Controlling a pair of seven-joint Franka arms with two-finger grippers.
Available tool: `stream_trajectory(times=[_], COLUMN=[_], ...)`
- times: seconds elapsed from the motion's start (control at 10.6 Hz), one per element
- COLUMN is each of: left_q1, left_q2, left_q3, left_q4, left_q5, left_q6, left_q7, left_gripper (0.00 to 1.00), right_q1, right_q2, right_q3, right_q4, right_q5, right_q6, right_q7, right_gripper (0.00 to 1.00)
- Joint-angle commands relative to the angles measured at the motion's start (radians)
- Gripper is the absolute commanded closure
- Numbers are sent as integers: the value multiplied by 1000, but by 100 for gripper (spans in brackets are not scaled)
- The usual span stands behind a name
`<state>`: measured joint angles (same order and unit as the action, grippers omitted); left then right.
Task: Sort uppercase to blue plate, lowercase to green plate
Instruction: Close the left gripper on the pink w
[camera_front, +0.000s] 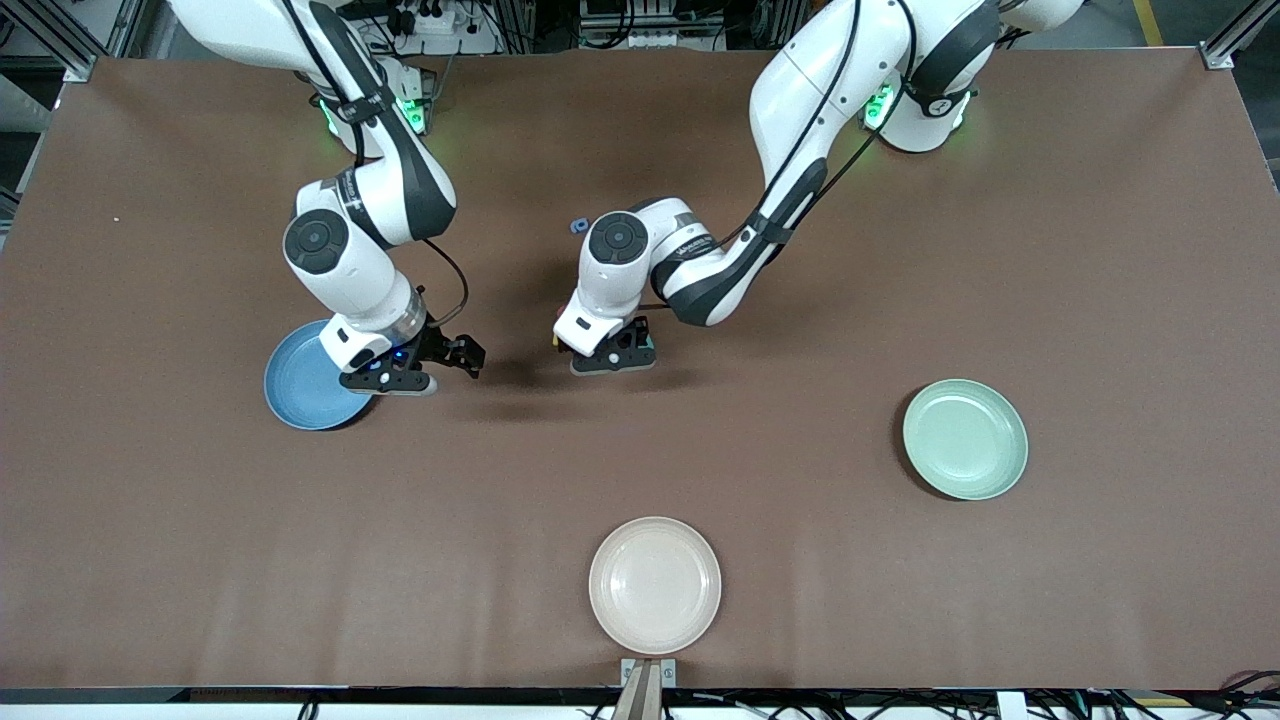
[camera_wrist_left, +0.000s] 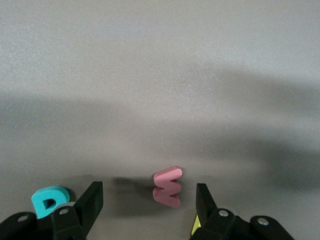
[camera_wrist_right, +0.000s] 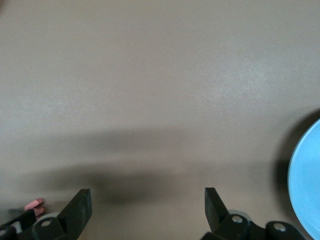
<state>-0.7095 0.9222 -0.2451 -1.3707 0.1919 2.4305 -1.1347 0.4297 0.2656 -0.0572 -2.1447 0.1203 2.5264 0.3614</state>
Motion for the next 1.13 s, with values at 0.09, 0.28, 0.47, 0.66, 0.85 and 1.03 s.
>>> stream_trajectory(times=[0.09, 0.28, 0.47, 0.66, 0.85, 1.03], left_q1=[-38, -41, -51, -73, -73, -76], left_q2=[35, 38, 44, 44, 53, 63], left_q3=[30, 30, 38, 61, 66, 66], left_q4=[58, 58, 59, 61, 68, 81], left_q5=[18, 18, 18, 17, 17, 17], left_q6=[7, 7, 7, 7, 7, 7], left_q7=[-27, -27, -25, -25, -25, -27], left_gripper=[17, 21, 24, 24, 24, 26], right_q1=[-20, -20, -20, -20, -20, -20], right_q2=[-19, -17, -17, -17, -17, -17], right_q3=[10, 10, 10, 10, 10, 10], right_q4=[-24, -24, -24, -24, -24, -24], right_q5=[24, 24, 24, 24, 24, 24], right_q6=[9, 9, 6, 6, 6, 6], right_q7=[-39, -39, -39, -41, -41, -41], right_gripper=[0, 0, 0, 0, 0, 0])
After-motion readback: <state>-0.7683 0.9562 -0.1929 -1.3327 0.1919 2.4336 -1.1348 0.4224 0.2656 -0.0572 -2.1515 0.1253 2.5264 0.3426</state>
